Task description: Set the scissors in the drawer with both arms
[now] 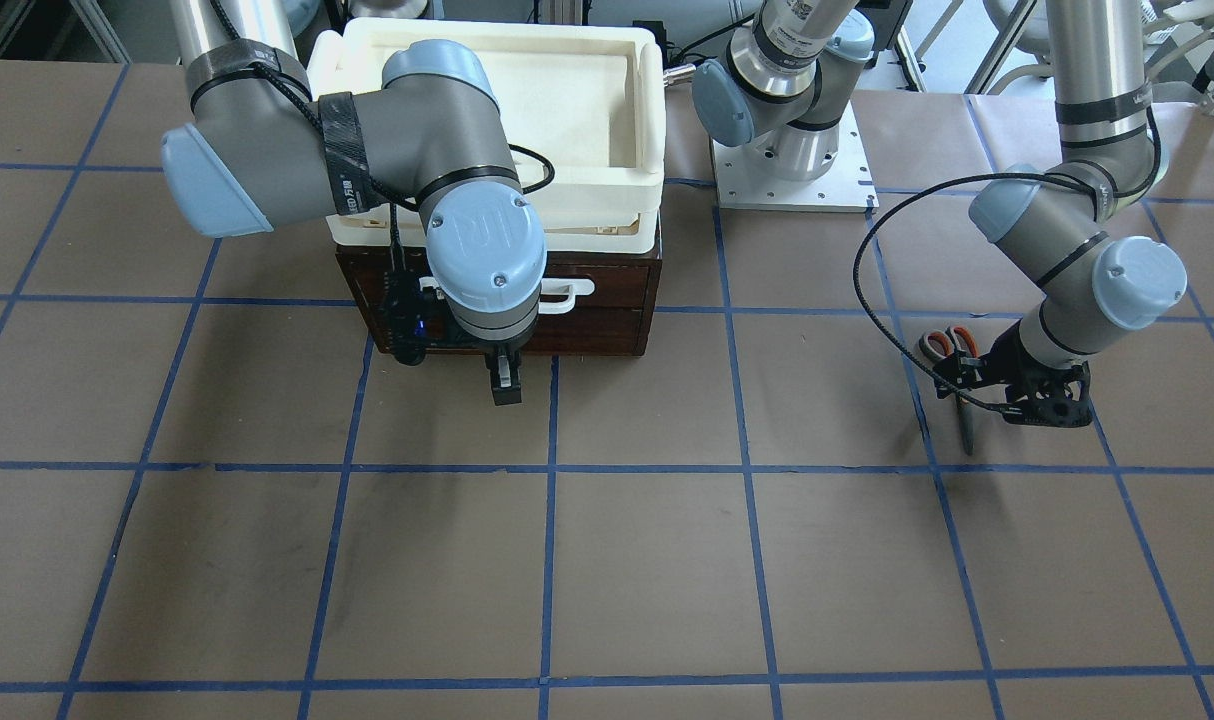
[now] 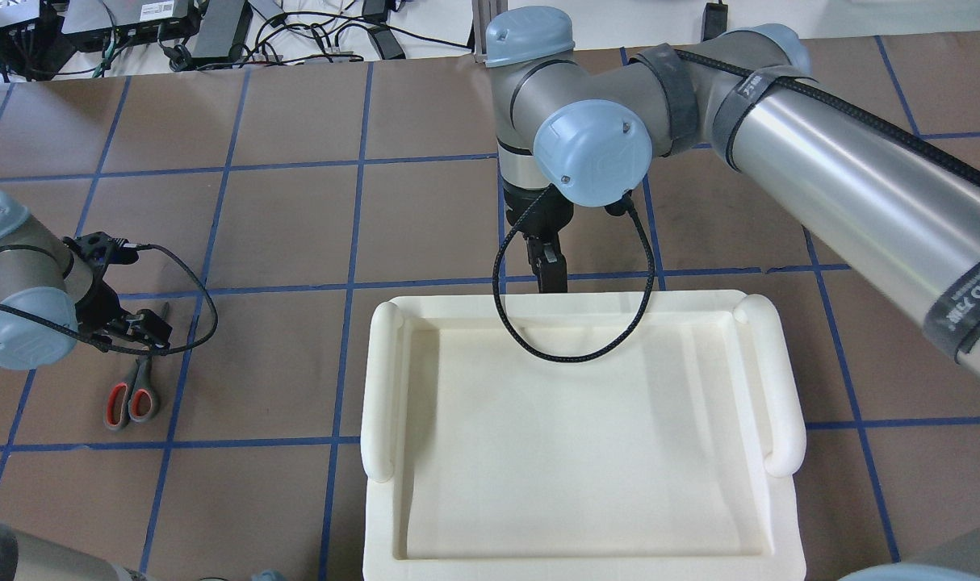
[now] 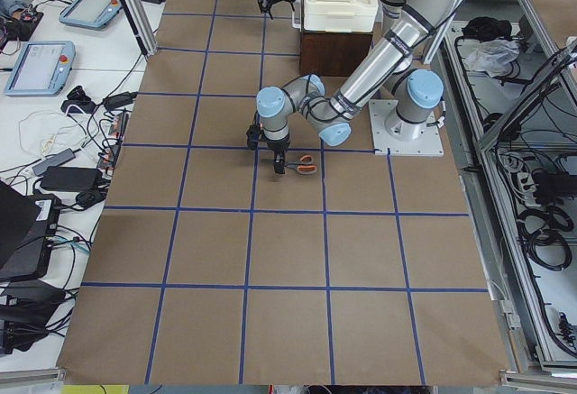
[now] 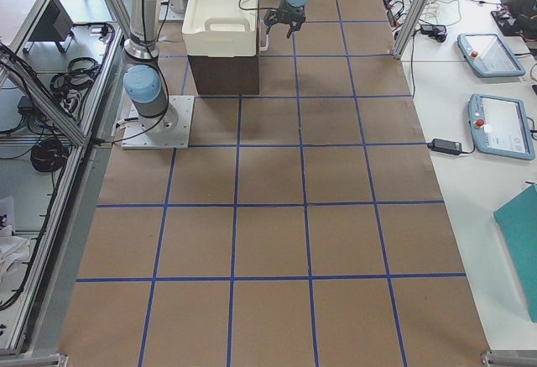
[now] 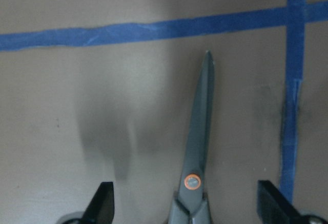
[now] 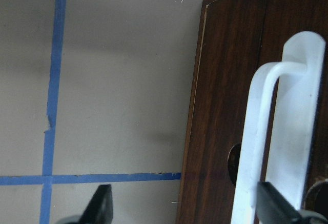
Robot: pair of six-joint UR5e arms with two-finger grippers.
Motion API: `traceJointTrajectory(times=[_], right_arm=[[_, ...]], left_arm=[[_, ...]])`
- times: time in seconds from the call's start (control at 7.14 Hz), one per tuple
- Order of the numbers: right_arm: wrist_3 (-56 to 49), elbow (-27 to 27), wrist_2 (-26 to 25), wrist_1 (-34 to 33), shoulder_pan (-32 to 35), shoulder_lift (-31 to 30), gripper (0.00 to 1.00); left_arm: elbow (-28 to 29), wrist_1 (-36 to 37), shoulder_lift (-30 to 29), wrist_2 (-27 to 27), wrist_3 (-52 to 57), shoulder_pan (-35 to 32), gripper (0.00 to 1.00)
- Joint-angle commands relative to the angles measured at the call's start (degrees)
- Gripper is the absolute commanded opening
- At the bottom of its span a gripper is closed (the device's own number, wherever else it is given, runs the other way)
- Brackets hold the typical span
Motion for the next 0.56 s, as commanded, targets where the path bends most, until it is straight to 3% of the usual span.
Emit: traceJointTrajectory(times=[0.0,0.28,0.42], right_arm=[[0.7,-0.1,0.3,1.1,0.0,0.3,1.0],[1.9,0.0,0.4,2.0,0.0,0.4,1.0],[1.9,0.3,0.4,2.0,0.0,0.4,1.0]], left_arm=[[-1.3,0.3,-0.1,-1.9,2.2,0.8,0.96],[-1.5,0.2,-0.1,-1.8,2.2,0.8,0.96],[-1.5,0.1,-0.1,-1.5,2.3,1.0,0.89]])
